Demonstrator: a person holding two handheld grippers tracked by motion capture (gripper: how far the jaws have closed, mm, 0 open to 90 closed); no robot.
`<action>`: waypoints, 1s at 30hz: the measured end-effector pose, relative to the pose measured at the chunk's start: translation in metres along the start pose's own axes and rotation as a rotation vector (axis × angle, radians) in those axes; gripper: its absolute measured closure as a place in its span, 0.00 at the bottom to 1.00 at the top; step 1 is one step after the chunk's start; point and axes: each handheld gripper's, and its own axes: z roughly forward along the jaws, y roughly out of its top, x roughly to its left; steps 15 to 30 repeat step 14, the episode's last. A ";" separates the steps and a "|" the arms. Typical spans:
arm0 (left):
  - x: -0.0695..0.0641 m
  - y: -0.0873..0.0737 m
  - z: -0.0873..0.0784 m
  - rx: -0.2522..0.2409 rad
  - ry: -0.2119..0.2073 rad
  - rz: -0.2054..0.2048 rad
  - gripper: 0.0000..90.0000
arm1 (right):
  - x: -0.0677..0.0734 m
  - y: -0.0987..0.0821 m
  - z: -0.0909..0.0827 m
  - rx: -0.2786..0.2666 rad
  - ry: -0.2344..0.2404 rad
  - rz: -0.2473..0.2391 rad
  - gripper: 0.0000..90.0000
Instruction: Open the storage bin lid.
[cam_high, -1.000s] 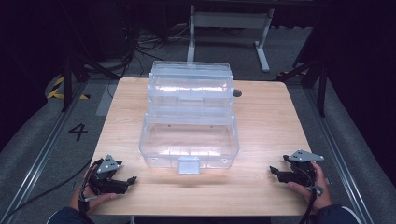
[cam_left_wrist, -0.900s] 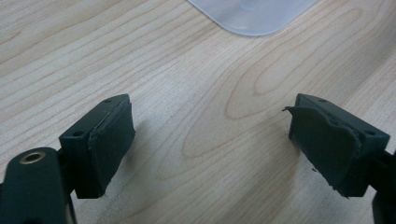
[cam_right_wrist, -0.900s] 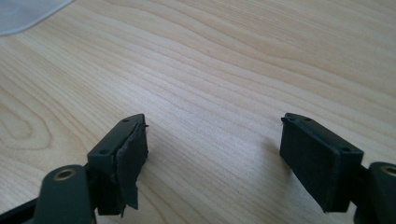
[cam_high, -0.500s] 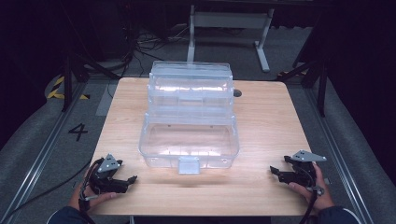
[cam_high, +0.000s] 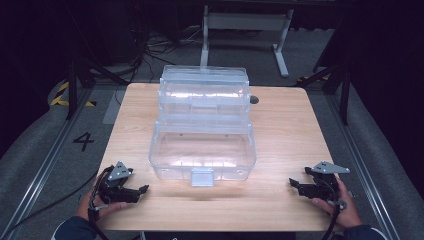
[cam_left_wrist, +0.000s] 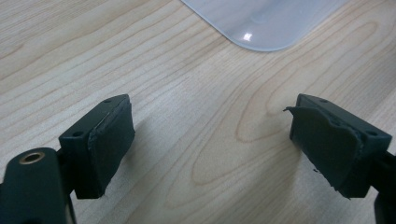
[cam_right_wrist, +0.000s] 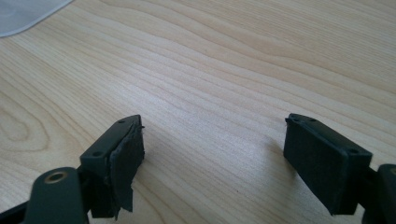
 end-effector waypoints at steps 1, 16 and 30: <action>0.000 0.000 0.000 0.002 0.002 -0.004 0.16 | 0.000 0.000 0.000 0.001 0.000 0.000 0.22; 0.000 0.001 0.001 0.005 0.010 -0.013 0.15 | 0.000 0.001 0.001 0.004 0.009 -0.011 0.18; 0.000 0.001 0.001 0.005 0.010 -0.013 0.15 | 0.000 0.001 0.001 0.004 0.009 -0.011 0.18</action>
